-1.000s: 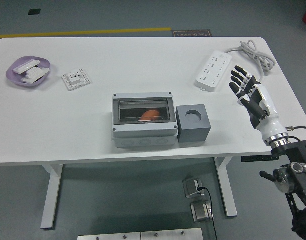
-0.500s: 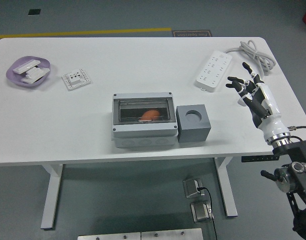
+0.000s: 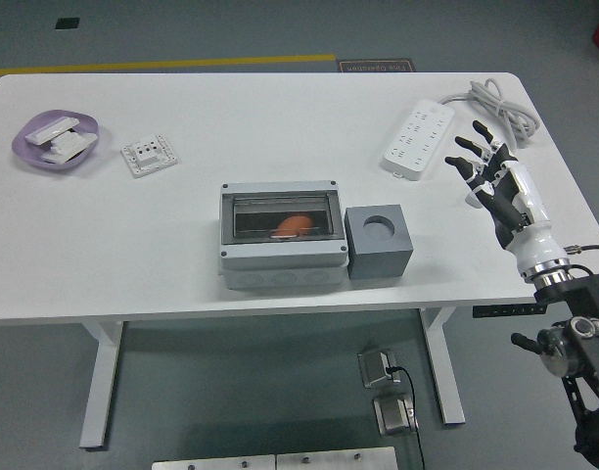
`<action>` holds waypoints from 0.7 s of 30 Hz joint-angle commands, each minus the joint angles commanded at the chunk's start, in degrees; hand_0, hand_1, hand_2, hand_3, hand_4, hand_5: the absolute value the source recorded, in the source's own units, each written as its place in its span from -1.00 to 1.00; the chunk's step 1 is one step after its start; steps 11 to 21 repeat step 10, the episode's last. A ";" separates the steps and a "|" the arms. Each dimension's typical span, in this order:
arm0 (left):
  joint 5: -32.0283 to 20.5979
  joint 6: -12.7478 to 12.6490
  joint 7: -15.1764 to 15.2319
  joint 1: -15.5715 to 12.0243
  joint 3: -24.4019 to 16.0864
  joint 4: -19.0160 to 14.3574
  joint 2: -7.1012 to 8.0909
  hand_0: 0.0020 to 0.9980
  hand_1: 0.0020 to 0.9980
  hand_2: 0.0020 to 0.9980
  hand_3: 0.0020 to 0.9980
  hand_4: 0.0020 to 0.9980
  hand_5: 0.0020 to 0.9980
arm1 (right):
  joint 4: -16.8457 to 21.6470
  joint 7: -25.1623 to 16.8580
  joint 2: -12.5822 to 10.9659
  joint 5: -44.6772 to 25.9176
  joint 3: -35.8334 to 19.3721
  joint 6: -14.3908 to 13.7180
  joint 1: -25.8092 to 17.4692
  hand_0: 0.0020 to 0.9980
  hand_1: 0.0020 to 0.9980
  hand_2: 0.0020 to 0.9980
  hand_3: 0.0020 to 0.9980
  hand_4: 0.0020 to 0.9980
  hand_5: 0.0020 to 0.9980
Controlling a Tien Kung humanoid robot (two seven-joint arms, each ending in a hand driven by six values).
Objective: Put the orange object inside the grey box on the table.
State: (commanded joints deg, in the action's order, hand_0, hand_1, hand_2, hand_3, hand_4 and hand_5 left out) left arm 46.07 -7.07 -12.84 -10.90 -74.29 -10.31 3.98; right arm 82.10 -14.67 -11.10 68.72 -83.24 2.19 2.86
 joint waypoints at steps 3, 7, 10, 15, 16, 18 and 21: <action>0.04 -0.01 -0.02 -0.01 -0.02 0.00 0.00 0.33 0.37 0.27 0.35 0.27 -0.66 | 0.00 0.06 -0.05 0.09 0.07 0.08 0.03 1.00 1.00 1.00 0.53 1.00 0.08; 0.06 -0.01 -0.01 0.04 -0.03 0.00 -0.02 0.33 0.37 0.27 0.35 0.27 -0.66 | -0.08 0.42 -0.08 0.08 0.11 0.32 0.04 1.00 0.96 0.95 0.56 1.00 0.10; 0.10 -0.01 -0.02 0.03 -0.04 0.00 -0.01 0.33 0.37 0.27 0.35 0.27 -0.66 | -0.24 0.96 -0.06 -0.15 0.22 0.79 0.04 1.00 0.96 0.95 0.56 1.00 0.10; 0.10 -0.01 -0.02 0.03 -0.04 0.00 -0.01 0.33 0.37 0.27 0.35 0.27 -0.66 | -0.24 0.96 -0.06 -0.15 0.22 0.79 0.04 1.00 0.96 0.95 0.56 1.00 0.10; 0.10 -0.01 -0.02 0.03 -0.04 0.00 -0.01 0.33 0.37 0.27 0.35 0.27 -0.66 | -0.24 0.96 -0.06 -0.15 0.22 0.79 0.04 1.00 0.96 0.95 0.56 1.00 0.10; 0.10 -0.01 -0.02 0.03 -0.04 0.00 -0.01 0.33 0.37 0.27 0.35 0.27 -0.66 | -0.24 0.96 -0.06 -0.15 0.22 0.79 0.04 1.00 0.96 0.95 0.56 1.00 0.10; 0.10 -0.01 -0.02 0.03 -0.04 0.00 -0.01 0.33 0.37 0.27 0.35 0.27 -0.66 | -0.24 0.96 -0.06 -0.15 0.22 0.79 0.04 1.00 0.96 0.95 0.56 1.00 0.10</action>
